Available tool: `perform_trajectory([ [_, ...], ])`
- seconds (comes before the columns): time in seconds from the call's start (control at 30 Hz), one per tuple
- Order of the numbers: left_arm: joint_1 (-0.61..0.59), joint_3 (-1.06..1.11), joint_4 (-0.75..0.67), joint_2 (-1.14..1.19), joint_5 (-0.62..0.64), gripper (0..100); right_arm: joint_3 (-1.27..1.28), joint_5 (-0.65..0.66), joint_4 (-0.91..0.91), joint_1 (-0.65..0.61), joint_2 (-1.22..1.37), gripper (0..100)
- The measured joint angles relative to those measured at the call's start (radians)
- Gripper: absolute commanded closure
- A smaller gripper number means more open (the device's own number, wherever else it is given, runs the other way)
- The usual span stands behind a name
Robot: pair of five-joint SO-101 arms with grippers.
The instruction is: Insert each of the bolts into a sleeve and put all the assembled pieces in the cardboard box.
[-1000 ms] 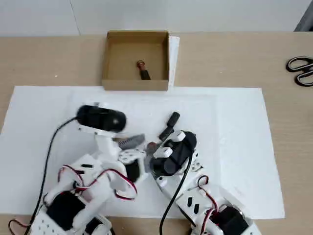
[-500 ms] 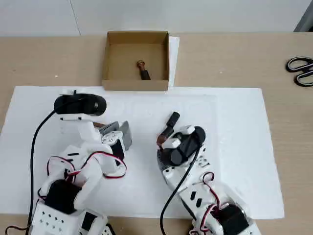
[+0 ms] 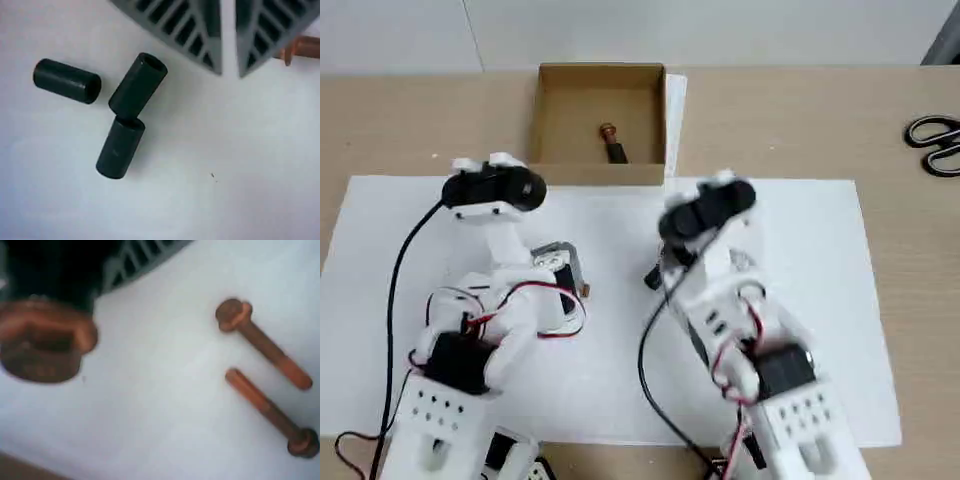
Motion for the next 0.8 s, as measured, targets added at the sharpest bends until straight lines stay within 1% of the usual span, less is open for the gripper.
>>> perform_trajectory([
  [0.3, 0.0, -0.011, 0.0, 0.048, 0.0, 99, -0.373, 0.0, -0.031, 0.003, 0.545, 99.5],
  [0.5, 0.0, -0.011, 0.0, 0.048, 0.0, 99, -0.666, 0.0, -0.038, 0.049, 0.865, 99.5],
  [0.67, 0.0, -0.011, 0.002, 0.048, 0.0, 99, -0.924, 0.0, -0.038, 0.087, 1.097, 99.4],
  [0.8, 0.0, -0.011, 0.003, 0.048, 0.0, 99, -1.103, 0.0, -0.038, 0.089, 1.257, 99.3],
])
